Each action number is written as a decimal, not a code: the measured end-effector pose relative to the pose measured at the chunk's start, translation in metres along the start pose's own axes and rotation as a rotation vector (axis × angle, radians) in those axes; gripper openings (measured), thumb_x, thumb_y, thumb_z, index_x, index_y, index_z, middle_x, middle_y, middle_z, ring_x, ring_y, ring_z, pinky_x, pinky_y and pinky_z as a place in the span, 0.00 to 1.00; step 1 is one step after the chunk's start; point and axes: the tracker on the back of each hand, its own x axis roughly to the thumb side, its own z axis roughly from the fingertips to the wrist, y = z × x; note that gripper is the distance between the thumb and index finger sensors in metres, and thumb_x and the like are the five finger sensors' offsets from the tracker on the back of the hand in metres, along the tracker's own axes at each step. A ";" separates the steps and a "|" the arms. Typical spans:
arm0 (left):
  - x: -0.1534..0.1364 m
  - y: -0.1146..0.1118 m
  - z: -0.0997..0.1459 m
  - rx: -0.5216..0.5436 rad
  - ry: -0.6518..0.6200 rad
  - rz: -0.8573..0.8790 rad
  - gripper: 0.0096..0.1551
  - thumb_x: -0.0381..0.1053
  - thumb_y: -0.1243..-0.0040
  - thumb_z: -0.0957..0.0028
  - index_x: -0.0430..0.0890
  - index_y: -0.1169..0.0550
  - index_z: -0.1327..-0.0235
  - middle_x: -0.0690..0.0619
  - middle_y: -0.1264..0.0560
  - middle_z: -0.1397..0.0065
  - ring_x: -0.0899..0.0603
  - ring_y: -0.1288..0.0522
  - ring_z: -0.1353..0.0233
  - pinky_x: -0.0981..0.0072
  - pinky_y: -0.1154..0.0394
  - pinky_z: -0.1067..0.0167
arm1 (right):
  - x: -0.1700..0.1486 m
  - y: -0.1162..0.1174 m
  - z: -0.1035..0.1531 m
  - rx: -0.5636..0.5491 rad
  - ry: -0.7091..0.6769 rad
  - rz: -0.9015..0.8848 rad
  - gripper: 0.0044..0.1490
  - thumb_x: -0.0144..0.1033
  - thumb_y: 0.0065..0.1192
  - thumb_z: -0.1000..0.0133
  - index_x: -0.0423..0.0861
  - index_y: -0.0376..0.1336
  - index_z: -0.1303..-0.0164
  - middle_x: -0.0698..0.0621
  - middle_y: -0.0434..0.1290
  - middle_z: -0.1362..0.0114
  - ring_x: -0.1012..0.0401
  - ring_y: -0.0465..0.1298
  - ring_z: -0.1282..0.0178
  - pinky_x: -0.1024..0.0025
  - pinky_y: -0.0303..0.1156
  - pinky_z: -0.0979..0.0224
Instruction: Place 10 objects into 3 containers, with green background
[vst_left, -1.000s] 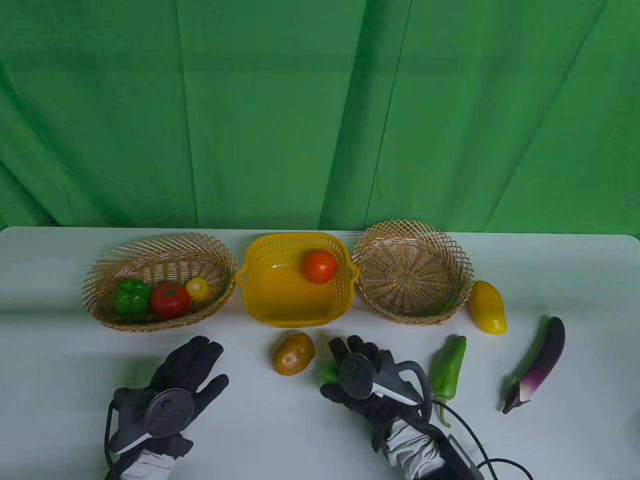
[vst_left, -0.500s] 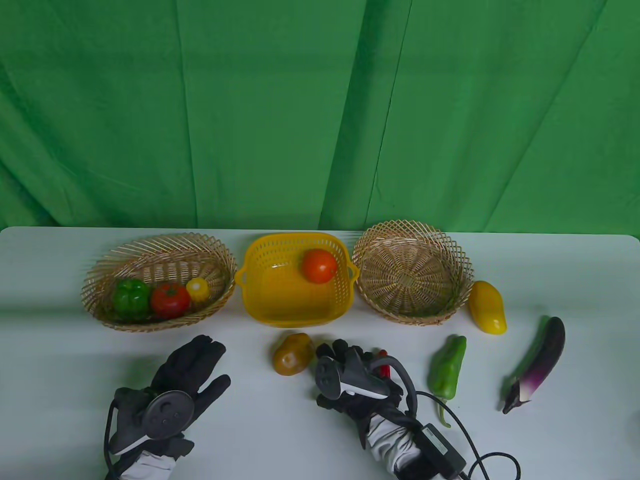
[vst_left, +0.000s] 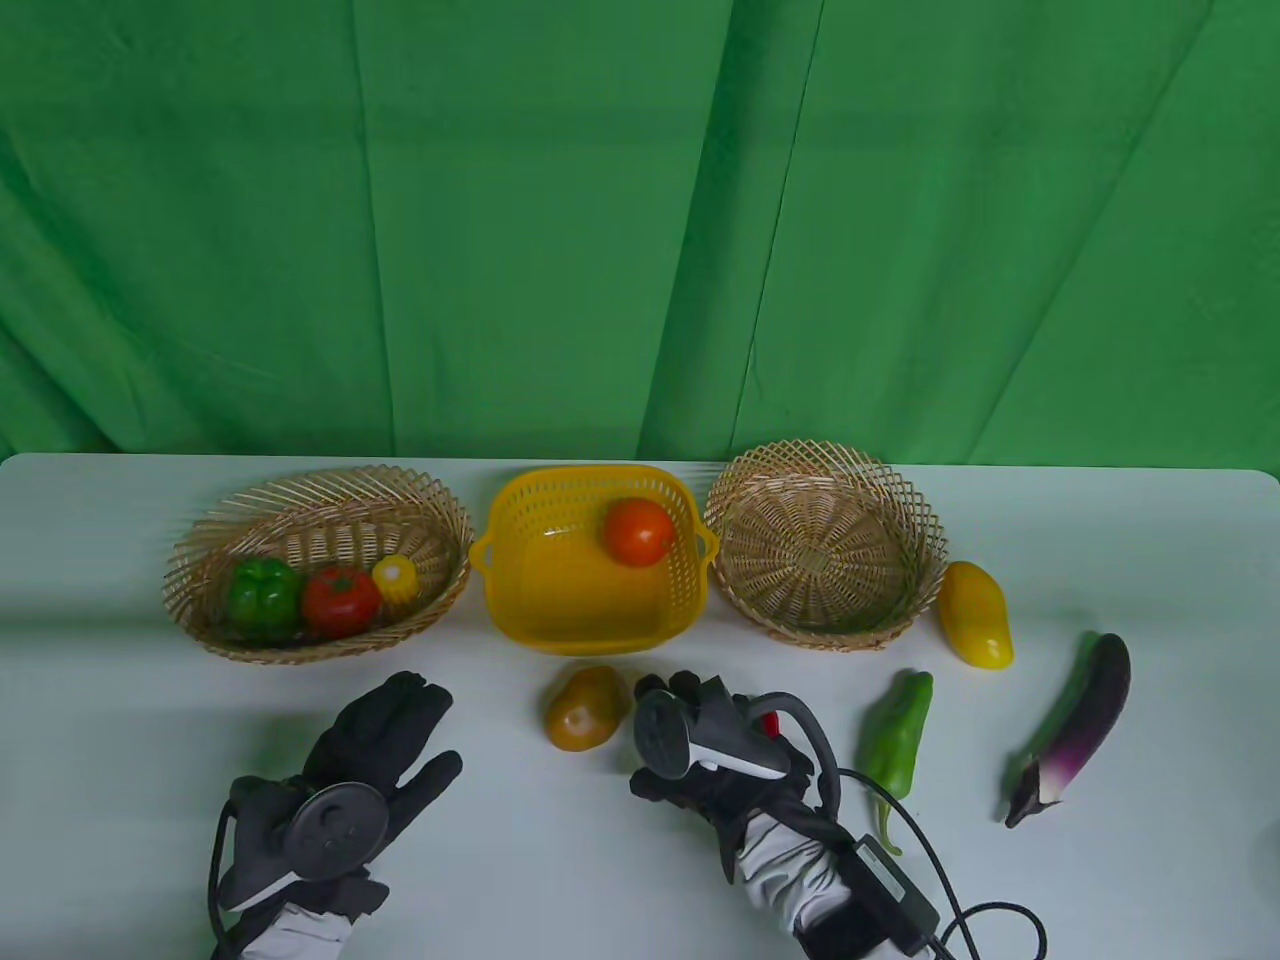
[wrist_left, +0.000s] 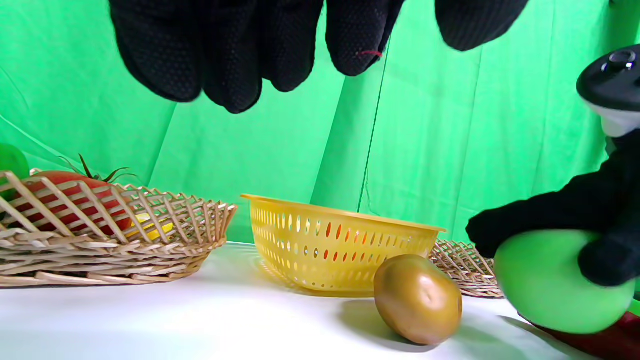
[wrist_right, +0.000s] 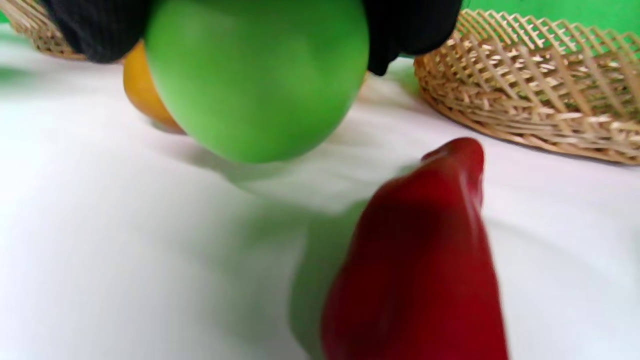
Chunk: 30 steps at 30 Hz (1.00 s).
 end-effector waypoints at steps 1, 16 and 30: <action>0.000 0.000 0.000 0.000 0.000 0.000 0.39 0.70 0.53 0.41 0.55 0.34 0.17 0.42 0.32 0.17 0.34 0.26 0.23 0.41 0.26 0.35 | -0.001 -0.003 0.001 -0.009 0.002 -0.011 0.59 0.66 0.55 0.43 0.50 0.37 0.11 0.37 0.47 0.09 0.38 0.58 0.16 0.42 0.55 0.14; 0.002 0.001 0.000 -0.007 -0.005 -0.003 0.39 0.70 0.53 0.41 0.55 0.34 0.17 0.42 0.32 0.17 0.34 0.26 0.23 0.41 0.26 0.35 | -0.007 -0.071 -0.010 -0.185 0.062 -0.165 0.58 0.66 0.53 0.42 0.49 0.37 0.10 0.36 0.48 0.09 0.39 0.58 0.16 0.43 0.55 0.14; 0.002 0.001 0.000 -0.004 -0.007 -0.002 0.39 0.70 0.53 0.41 0.55 0.34 0.17 0.42 0.32 0.17 0.34 0.26 0.23 0.41 0.26 0.35 | 0.009 -0.085 -0.072 -0.273 0.225 -0.138 0.57 0.66 0.49 0.41 0.50 0.35 0.10 0.37 0.46 0.08 0.39 0.57 0.16 0.44 0.54 0.13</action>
